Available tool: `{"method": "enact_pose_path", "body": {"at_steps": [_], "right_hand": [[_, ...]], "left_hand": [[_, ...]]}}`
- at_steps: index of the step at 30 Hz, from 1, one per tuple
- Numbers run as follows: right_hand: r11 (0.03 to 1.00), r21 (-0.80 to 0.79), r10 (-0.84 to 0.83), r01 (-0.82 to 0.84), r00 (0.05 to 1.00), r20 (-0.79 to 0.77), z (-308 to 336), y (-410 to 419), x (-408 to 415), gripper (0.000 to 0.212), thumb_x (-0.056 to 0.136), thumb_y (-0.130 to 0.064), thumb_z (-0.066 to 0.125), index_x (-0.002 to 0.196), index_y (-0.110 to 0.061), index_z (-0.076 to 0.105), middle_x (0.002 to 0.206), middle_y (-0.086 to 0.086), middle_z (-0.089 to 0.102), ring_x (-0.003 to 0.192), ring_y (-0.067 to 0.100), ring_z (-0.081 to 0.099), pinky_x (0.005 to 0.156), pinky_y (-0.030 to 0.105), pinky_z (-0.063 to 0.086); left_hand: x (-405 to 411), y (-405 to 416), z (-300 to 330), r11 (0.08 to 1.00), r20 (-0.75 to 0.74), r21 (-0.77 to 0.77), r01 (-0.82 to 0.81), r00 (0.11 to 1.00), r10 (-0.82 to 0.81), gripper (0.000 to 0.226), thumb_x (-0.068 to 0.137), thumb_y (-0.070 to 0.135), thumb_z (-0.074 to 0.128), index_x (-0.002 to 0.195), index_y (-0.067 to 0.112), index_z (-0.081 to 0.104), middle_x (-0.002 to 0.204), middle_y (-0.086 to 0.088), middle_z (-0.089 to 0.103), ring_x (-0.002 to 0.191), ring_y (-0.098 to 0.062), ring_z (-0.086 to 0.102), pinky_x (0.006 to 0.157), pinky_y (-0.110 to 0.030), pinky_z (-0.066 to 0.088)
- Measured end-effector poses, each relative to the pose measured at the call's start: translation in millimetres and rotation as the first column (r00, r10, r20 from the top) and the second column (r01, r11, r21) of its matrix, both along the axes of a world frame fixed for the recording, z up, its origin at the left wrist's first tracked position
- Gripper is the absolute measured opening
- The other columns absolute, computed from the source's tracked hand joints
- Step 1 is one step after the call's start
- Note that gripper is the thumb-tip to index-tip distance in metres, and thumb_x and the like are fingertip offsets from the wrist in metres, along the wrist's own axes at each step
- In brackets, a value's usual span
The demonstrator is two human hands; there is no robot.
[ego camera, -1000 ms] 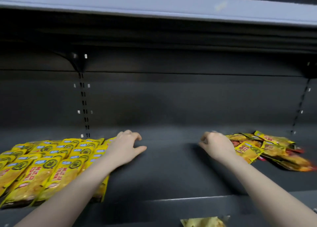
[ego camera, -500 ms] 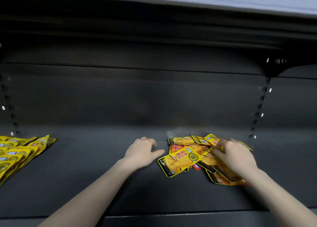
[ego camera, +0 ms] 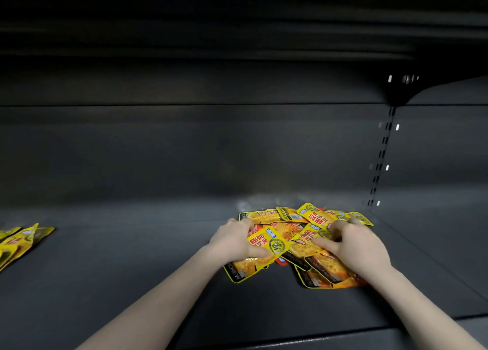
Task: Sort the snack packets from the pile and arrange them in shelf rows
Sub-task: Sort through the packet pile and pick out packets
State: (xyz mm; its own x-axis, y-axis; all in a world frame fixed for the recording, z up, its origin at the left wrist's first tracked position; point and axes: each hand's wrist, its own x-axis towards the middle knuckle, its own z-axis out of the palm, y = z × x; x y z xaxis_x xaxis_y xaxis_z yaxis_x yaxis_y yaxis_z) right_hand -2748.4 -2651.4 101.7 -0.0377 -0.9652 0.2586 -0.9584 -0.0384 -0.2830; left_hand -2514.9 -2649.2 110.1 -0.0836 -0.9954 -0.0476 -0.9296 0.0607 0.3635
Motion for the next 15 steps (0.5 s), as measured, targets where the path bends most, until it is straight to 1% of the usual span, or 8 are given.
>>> {"method": "enact_pose_path", "body": {"at_steps": [2,3,6,8,10,13,15], "right_hand": [[0.997,0.066,-0.033,0.033,0.999,0.003,2,0,2,0.071,0.069,-0.075,0.056,0.115,-0.020,0.060,0.113,0.004,0.051,0.107,0.026,0.056,0.084,0.034,0.047],[0.994,0.096,-0.058,0.060,0.998,-0.025,3,0,3,0.077,0.067,-0.078,0.053,0.115,-0.018,0.058,0.116,0.005,0.050,0.108,0.026,0.056,0.085,0.035,0.046],[0.970,0.187,-0.128,0.154,0.981,-0.144,10,-2,6,0.083,0.067,-0.083,0.047,0.114,-0.014,0.054,0.124,0.006,0.047,0.114,0.025,0.053,0.093,0.036,0.040],[0.947,0.269,-0.131,0.175,0.976,-0.175,15,-4,9,0.083,0.068,-0.084,0.045,0.115,-0.016,0.055,0.128,0.007,0.045,0.118,0.025,0.049,0.098,0.038,0.036],[0.927,0.333,-0.114,0.174,0.975,-0.191,18,-6,11,0.087,0.067,-0.084,0.045,0.122,-0.016,0.053,0.133,0.008,0.042,0.124,0.026,0.044,0.102,0.039,0.033],[0.918,0.355,-0.105,0.174,0.973,-0.204,18,-8,12,0.098,0.064,-0.085,0.049,0.133,-0.017,0.042,0.141,0.010,0.034,0.132,0.028,0.035,0.105,0.042,0.031],[0.912,0.376,-0.105,0.166,0.978,-0.179,18,-10,13,0.103,0.063,-0.083,0.052,0.139,-0.017,0.033,0.144,0.010,0.031,0.134,0.030,0.033,0.106,0.044,0.030]], "left_hand": [[1,1,-2,1.000,-0.037,-0.002,-0.004,0.999,0.004,0.079,0.074,0.058,0.070,0.137,0.022,0.041,0.130,-0.006,0.042,0.117,-0.024,0.048,0.098,-0.034,0.043],[1,3,-3,1.000,-0.069,-0.012,-0.017,0.998,0.016,0.079,0.073,0.057,0.071,0.137,0.022,0.040,0.129,-0.006,0.040,0.116,-0.024,0.049,0.097,-0.034,0.043],[8,6,-8,0.994,-0.129,-0.056,-0.092,0.988,0.084,0.077,0.070,0.053,0.076,0.132,0.021,0.042,0.125,-0.003,0.042,0.113,-0.023,0.051,0.092,-0.031,0.043],[15,5,-11,0.992,-0.143,-0.058,-0.111,0.985,0.102,0.069,0.070,0.051,0.077,0.123,0.020,0.046,0.120,0.000,0.050,0.110,-0.019,0.053,0.087,-0.028,0.043],[21,4,-14,0.993,-0.174,-0.038,-0.108,0.980,0.100,0.054,0.070,0.048,0.078,0.107,0.022,0.049,0.109,0.003,0.056,0.102,-0.016,0.056,0.081,-0.028,0.044],[26,4,-13,0.993,-0.200,-0.043,-0.109,0.975,0.099,0.040,0.071,0.044,0.078,0.087,0.026,0.047,0.097,0.006,0.057,0.092,-0.015,0.057,0.076,-0.027,0.044],[28,4,-12,0.992,-0.213,-0.059,-0.114,0.972,0.099,0.039,0.071,0.043,0.079,0.084,0.026,0.046,0.097,0.005,0.058,0.093,-0.016,0.057,0.075,-0.028,0.044]]}}
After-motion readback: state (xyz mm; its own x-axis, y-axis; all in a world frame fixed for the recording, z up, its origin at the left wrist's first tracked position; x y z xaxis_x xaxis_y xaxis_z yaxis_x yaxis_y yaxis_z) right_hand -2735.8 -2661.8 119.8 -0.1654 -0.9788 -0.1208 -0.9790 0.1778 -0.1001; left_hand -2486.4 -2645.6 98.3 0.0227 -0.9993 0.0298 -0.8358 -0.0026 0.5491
